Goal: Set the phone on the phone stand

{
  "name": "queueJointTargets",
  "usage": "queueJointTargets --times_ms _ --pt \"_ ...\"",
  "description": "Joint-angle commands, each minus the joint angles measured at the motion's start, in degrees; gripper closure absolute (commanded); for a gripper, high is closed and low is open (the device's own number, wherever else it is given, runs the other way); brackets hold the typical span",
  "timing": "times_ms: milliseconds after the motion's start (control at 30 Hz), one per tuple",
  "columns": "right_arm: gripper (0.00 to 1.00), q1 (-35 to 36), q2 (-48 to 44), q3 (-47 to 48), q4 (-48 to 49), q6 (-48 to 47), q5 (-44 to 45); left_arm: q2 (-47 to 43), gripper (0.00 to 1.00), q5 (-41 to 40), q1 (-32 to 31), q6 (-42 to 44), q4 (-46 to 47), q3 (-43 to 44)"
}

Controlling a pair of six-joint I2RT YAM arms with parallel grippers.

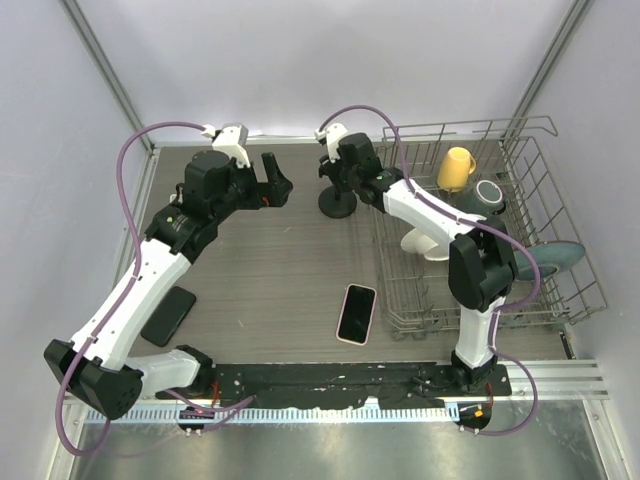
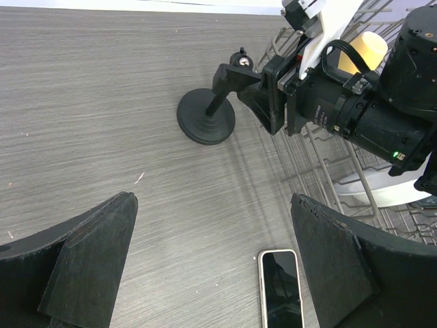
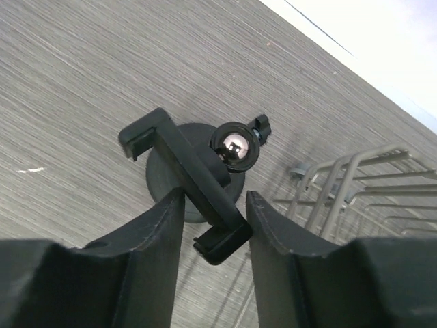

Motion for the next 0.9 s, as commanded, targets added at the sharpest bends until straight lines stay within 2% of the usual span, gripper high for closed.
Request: queueJointTargets --times_ms 0,67,133,267,433,633,767,867 --pt "0.6 0.2 -0.2 -0.2 2.4 -1.5 -2.2 0.1 0.0 0.7 -0.1 -0.5 1.4 2.0" --pt "0.71 0.3 -0.5 -0.9 2.9 -2.3 -5.2 0.4 0.0 0.4 0.0 -0.3 1.3 1.9" --pt "0.78 0.4 -1.3 -1.5 3.3 -3.8 -7.8 0.6 0.0 0.3 -0.1 -0.3 1.1 2.1" --pt "1.0 1.0 -4.4 -4.8 4.5 -6.9 -15.1 0.8 0.0 0.1 -0.1 -0.2 1.1 2.0" --pt "1.0 1.2 -10.3 -9.8 6.0 -10.2 -30.8 0.7 0.0 -0.2 0.0 -0.1 1.0 2.2" --pt "1.0 1.3 -10.7 -9.8 4.3 -9.3 -45.6 -0.7 0.0 -1.8 -0.1 0.4 1.7 1.5" --pt "1.0 2.3 -8.6 -7.9 1.9 -9.5 -48.3 -1.1 0.0 -2.0 0.0 0.5 1.7 1.3" --pt "1.0 3.1 -7.6 -7.2 2.5 -9.2 -46.0 -1.0 0.0 -2.1 0.0 0.7 1.7 1.4"
